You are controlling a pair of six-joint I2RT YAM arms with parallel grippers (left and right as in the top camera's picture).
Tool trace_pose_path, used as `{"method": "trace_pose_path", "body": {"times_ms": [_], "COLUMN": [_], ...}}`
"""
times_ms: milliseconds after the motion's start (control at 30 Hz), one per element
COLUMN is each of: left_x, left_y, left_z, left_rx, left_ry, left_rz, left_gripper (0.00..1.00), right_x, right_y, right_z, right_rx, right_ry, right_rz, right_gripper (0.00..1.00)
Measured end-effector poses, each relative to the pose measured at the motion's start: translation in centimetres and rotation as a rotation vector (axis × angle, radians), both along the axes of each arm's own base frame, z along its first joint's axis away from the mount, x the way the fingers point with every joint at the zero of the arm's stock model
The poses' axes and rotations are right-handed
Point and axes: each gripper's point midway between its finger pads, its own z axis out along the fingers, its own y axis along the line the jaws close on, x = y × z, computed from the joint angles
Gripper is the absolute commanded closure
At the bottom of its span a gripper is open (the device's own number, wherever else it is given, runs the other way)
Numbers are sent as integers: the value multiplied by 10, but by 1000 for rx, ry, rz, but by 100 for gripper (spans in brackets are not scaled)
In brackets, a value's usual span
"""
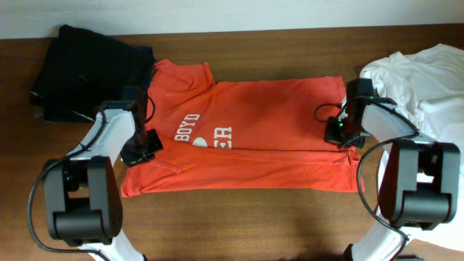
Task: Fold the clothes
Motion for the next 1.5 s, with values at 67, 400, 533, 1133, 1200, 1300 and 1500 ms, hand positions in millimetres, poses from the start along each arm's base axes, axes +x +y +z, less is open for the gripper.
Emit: {"method": "trace_pose_path", "body": {"times_ms": [67,400,533,1133,1200,1300,1500], "left_x": [2,5,3,20,20,20,20], "left_y": [0,1,2,16,16,16,16], "left_z": [-9,-17,-3,229,229,229,229], "left_rx": [2,5,10,91,92,92,92], "left_ry": [-21,-73,-21,-611,-610,-609,-609], "left_rz": [-3,-2,-6,3,2,3,3], "left_gripper": [100,100,100,1,1,1,1], "right_x": [-3,28,48,-74,-69,-67,-73], "right_y": [-15,-87,-30,321,323,324,318], "right_z": [0,46,120,36,34,34,16], "right_rx": [-50,-126,99,115,109,106,102], "right_ry": [10,-80,-109,144,127,119,139], "right_rz": [-18,-166,3,1150,1138,1132,1087], "right_gripper": [96,90,92,96,96,96,96]}}
